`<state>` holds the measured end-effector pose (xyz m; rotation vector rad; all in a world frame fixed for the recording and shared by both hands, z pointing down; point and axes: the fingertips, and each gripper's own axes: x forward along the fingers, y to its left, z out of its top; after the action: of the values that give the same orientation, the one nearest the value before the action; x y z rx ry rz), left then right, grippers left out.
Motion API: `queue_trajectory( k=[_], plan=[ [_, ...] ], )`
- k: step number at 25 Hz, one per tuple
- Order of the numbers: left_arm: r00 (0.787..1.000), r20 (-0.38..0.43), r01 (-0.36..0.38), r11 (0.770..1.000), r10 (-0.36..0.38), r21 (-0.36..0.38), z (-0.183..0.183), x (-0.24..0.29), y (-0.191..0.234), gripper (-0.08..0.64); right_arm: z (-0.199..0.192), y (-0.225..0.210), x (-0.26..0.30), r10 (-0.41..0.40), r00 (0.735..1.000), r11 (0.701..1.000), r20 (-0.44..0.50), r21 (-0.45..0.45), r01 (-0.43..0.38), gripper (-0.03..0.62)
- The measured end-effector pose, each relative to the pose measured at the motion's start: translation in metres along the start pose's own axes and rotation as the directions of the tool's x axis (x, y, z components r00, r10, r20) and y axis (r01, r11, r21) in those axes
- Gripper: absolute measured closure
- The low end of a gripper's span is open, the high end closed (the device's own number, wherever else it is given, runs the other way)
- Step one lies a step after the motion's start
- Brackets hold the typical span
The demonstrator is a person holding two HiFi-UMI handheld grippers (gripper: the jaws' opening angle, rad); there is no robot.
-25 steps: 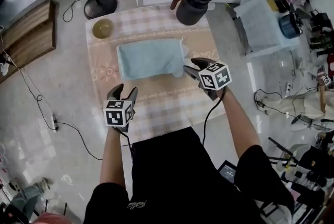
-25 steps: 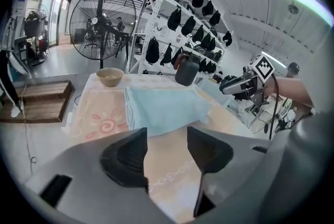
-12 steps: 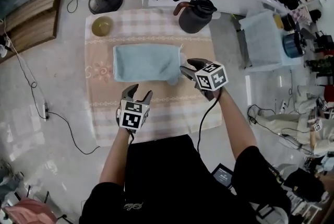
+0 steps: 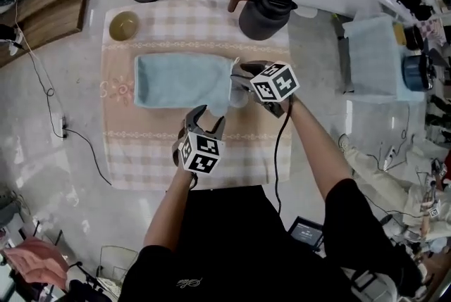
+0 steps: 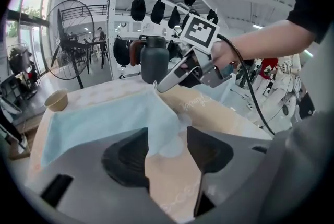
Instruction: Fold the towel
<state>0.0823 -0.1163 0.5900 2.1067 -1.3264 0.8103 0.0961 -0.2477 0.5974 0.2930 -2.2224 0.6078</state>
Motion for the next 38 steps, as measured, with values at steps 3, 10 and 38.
queue_trajectory(
  k=[3, 10, 38],
  plan=[
    [0.999, -0.006, -0.036, 0.999, 0.036, -0.014, 0.011, 0.018, -0.011, 0.337, 0.002, -0.009, 0.013, 0.071, 0.997, 0.998, -0.018, -0.003, -0.071, 0.4],
    [0.997, -0.038, -0.067, 0.997, 0.065, -0.048, 0.014, 0.057, -0.018, 0.337, 0.007, -0.032, 0.044, 0.151, 0.988, 0.988, -0.041, 0.037, -0.149, 0.4],
    [0.992, -0.056, -0.122, 0.973, 0.113, -0.195, -0.007, 0.079, 0.003, 0.509, -0.002, -0.038, 0.07, 0.146, 0.983, 0.988, -0.115, 0.059, -0.14, 0.488]
  ],
)
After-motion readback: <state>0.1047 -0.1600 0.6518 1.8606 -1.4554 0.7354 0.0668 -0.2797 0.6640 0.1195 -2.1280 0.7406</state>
